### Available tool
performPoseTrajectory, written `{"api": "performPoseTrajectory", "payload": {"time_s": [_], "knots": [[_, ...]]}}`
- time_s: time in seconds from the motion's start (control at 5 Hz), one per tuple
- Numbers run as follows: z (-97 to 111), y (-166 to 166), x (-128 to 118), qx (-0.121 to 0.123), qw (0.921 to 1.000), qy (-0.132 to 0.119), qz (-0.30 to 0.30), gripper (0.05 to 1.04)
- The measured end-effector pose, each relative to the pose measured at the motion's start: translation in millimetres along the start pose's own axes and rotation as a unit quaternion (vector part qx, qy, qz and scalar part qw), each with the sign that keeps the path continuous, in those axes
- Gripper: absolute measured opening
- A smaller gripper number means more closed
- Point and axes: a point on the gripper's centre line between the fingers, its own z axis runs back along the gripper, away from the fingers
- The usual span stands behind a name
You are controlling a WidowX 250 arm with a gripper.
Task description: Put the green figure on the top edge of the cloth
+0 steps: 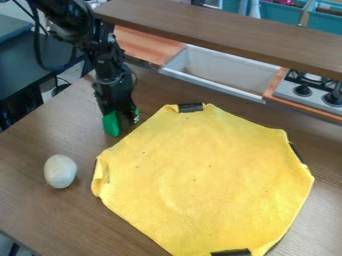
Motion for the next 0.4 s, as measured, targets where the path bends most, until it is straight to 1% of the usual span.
{"api": "performPoseTrajectory", "payload": {"time_s": [0.2, 0.4], "knots": [[23.0, -12.8, 1.9, 0.001, 0.9994, -0.022, -0.028, 0.580], [49.4, -33.8, 4.6, -0.009, 0.9968, -0.046, -0.065, 0.580]]}}
